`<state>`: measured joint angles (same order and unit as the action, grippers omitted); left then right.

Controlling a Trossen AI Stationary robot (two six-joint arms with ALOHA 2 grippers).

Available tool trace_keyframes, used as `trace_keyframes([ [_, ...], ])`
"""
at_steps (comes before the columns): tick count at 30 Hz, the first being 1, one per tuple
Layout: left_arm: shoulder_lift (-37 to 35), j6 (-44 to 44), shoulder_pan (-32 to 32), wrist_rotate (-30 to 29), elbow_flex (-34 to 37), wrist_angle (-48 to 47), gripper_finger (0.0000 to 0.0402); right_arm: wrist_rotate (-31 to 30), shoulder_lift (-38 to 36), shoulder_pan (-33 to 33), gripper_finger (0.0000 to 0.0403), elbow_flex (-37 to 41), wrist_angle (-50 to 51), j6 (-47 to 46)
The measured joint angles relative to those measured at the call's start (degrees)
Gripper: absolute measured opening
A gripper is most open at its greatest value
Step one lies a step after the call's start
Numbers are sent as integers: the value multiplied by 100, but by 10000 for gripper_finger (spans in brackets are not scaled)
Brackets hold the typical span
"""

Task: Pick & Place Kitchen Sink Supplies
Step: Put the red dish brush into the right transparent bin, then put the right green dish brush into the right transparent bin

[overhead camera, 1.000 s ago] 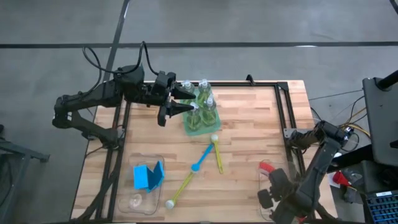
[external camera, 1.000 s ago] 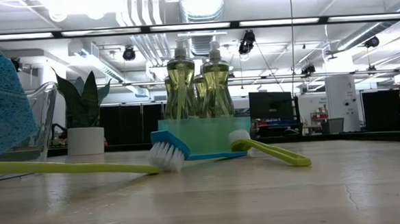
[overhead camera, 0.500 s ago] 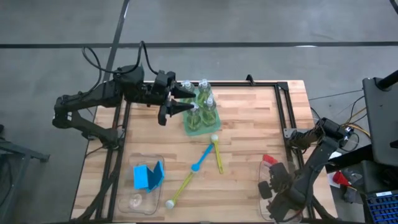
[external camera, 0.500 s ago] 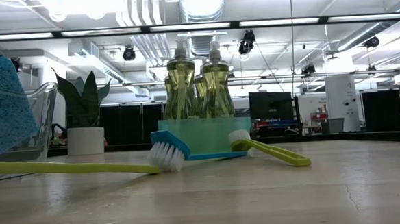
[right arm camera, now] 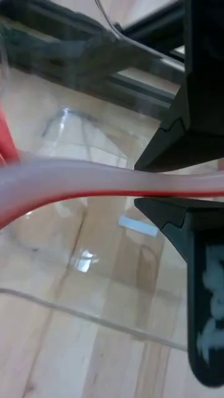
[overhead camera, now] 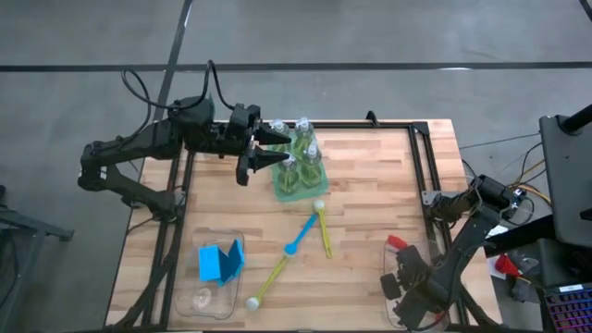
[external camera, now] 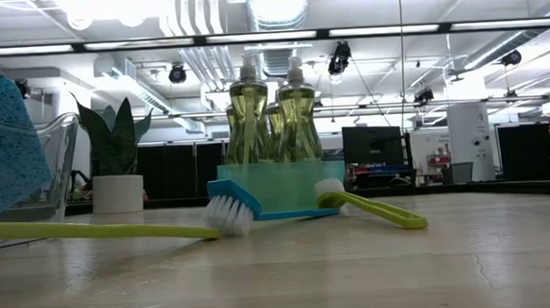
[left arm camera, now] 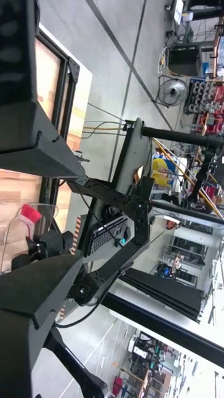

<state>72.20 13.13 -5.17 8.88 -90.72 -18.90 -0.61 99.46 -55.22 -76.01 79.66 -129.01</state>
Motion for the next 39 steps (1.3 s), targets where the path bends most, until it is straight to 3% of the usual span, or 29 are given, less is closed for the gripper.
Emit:
trace_keyframes([
  [8,0,-2,0,0,0,7,206,67,2,0,101,184,-515,22],
  [20,0,0,0,15,0,4,206,24,-37,56,132,-129,-389,0],
  [26,0,25,-1,51,2,-106,206,-667,-109,235,121,-708,76,88],
  [32,0,49,0,52,2,-122,206,-2110,-151,682,105,-1319,-114,710],
  [39,-2,532,0,443,2,-301,206,-2235,-153,1721,89,-1565,-966,1752],
])
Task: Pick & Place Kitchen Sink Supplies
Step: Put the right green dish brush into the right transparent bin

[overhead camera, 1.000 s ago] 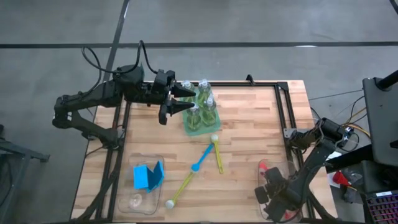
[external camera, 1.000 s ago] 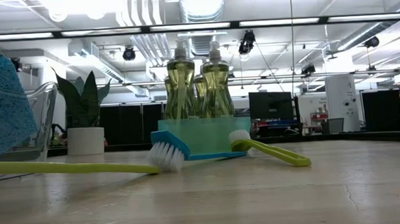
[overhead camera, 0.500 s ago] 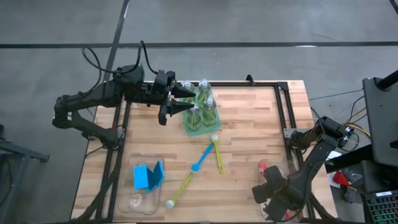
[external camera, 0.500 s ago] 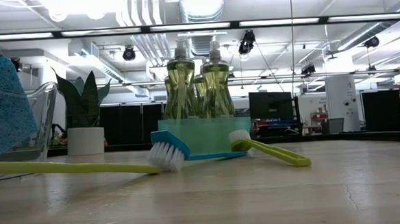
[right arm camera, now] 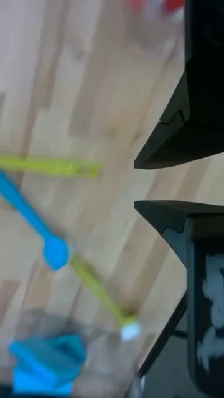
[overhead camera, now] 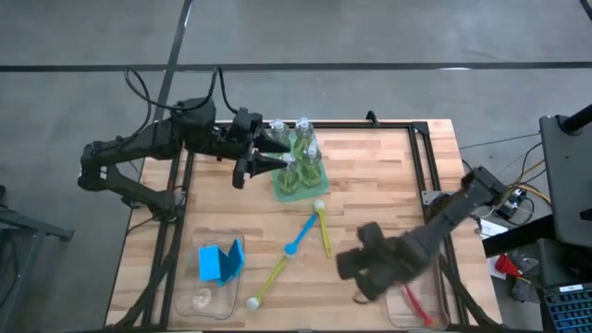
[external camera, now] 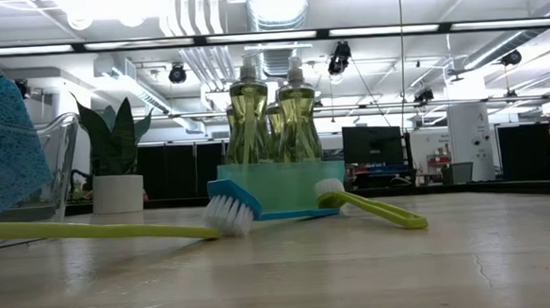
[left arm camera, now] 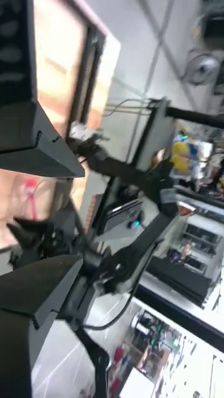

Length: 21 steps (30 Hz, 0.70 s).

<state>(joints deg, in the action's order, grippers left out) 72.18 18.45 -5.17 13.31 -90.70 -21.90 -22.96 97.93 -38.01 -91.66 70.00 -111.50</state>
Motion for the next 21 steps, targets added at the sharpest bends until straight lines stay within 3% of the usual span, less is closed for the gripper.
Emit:
trace_keyframes([
  [5,-2,169,0,261,0,-258,206,26,0,820,110,0,-360,799],
  [14,-117,318,0,425,0,-309,206,155,228,1984,218,0,-597,2203],
  [21,-297,309,0,440,0,-316,206,635,906,2413,235,2,-781,2689],
])
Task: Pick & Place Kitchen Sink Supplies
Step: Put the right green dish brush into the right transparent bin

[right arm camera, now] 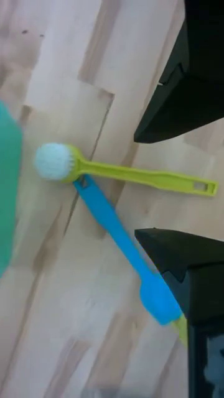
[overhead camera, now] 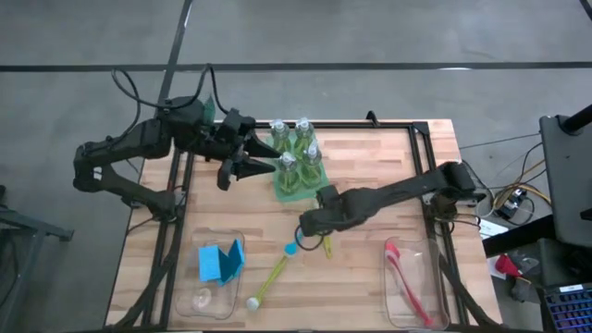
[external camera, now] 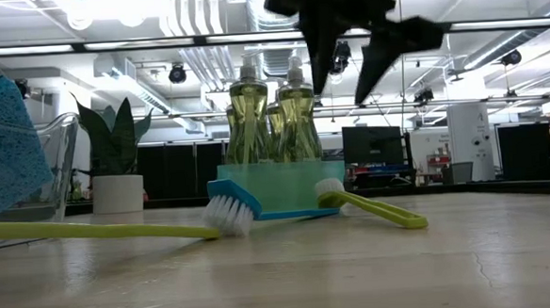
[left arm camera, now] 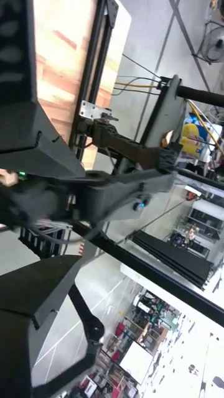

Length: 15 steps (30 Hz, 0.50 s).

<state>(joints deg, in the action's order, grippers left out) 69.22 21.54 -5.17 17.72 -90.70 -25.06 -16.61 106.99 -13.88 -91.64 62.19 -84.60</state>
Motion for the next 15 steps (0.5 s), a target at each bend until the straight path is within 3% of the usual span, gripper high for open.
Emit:
trace_keyframes([
  [15,-167,-50,0,4,-2,-37,206,387,1251,98,222,4,-271,61],
])
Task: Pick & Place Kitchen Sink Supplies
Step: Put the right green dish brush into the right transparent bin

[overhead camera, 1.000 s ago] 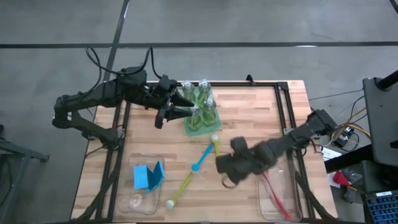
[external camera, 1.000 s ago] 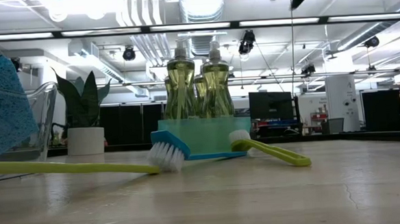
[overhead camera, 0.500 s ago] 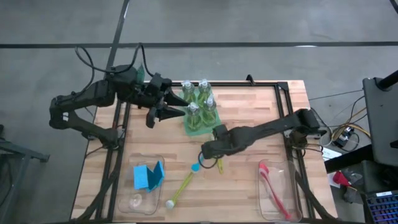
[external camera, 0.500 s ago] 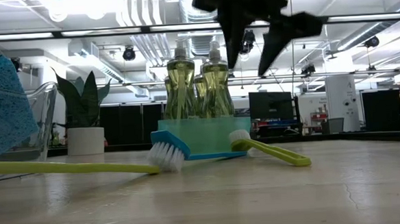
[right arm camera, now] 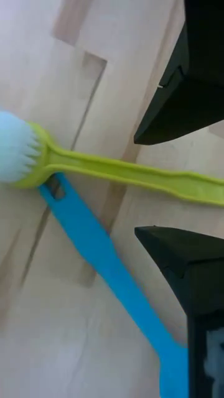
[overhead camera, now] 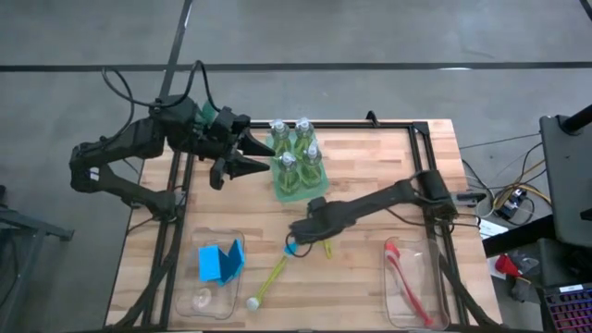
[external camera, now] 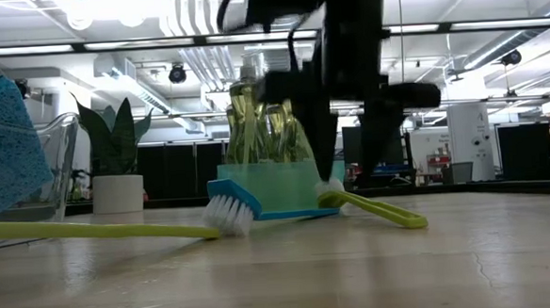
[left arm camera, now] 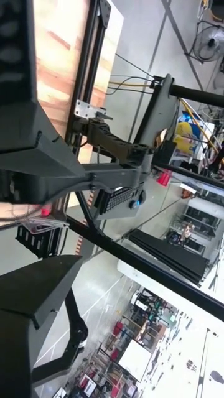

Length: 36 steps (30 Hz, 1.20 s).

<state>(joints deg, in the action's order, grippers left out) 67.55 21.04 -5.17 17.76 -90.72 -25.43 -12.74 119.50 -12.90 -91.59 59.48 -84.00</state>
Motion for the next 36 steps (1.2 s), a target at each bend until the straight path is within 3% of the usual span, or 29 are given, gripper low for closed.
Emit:
trace_keyframes([
  [13,-4,-101,0,-2,0,-13,206,255,503,-5,185,-2,-59,514],
  [25,-2,-107,0,-4,0,-16,206,751,431,-32,45,2,28,1320],
  [36,0,-133,0,-5,0,-15,206,1431,-287,-258,58,-27,210,1182],
])
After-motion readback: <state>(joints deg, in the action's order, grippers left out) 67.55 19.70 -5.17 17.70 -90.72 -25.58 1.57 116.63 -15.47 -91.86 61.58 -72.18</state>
